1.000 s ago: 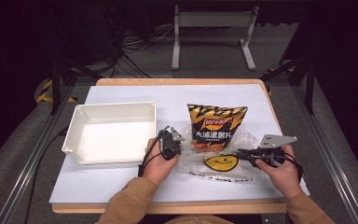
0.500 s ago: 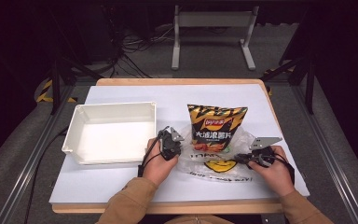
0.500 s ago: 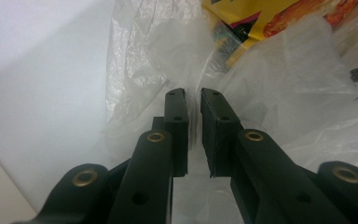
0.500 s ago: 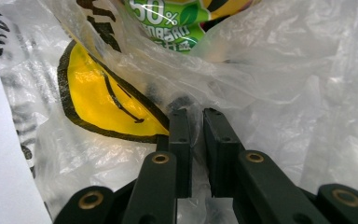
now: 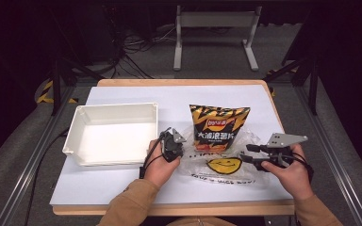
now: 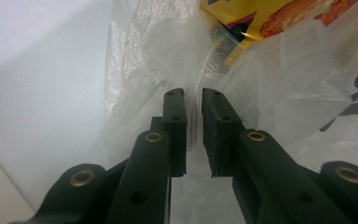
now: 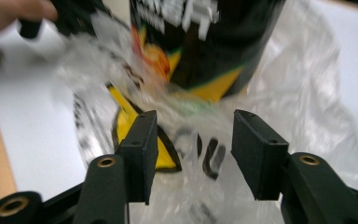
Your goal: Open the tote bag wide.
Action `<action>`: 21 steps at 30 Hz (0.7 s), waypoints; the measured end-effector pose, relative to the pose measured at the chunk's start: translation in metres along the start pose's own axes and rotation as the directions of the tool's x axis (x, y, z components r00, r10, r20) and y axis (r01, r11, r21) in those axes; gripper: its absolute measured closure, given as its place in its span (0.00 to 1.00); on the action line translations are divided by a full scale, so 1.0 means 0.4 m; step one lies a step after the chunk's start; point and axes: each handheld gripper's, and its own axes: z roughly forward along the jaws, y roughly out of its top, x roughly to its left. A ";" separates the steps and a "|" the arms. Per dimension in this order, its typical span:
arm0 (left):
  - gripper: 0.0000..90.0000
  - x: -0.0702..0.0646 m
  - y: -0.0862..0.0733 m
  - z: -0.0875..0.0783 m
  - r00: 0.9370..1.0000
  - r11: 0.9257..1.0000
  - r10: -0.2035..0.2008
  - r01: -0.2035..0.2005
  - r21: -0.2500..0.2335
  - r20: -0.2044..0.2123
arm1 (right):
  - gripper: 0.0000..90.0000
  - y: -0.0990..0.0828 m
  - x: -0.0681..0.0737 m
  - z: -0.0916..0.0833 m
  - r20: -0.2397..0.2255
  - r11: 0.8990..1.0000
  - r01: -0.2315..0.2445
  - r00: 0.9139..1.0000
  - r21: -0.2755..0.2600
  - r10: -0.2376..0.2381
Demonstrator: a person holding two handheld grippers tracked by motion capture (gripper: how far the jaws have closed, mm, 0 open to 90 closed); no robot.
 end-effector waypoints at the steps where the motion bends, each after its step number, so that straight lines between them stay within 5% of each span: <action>1: 0.89 0.000 0.000 0.000 1.000 1.000 0.000 0.000 0.000 -0.003 | 0.56 0.008 0.000 -0.013 -0.006 1.000 -0.007 1.000 -0.029 0.006; 6: 0.89 0.000 0.000 -0.001 1.000 1.000 -0.001 0.001 -0.004 -0.002 | 0.56 0.027 -0.021 -0.050 0.026 0.992 -0.039 0.999 -0.122 0.042; 7: 0.89 0.000 0.000 -0.001 1.000 1.000 0.001 -0.001 -0.003 -0.002 | 0.57 0.028 -0.043 -0.062 0.068 0.984 -0.072 0.994 -0.162 0.084; 11: 0.89 -0.002 0.000 0.000 1.000 1.000 -0.003 0.003 -0.002 -0.002 | 0.61 0.017 -0.088 -0.067 0.133 0.975 -0.120 0.980 -0.187 0.146; 17: 0.89 -0.001 0.000 0.001 1.000 1.000 0.003 -0.003 0.001 0.001 | 0.64 -0.014 -0.145 -0.047 0.239 0.964 -0.187 0.943 -0.188 0.230; 21: 0.89 -0.002 0.000 0.002 1.000 1.000 0.007 -0.007 -0.001 0.000 | 0.65 -0.026 -0.162 -0.030 0.210 0.959 -0.224 0.943 -0.171 0.258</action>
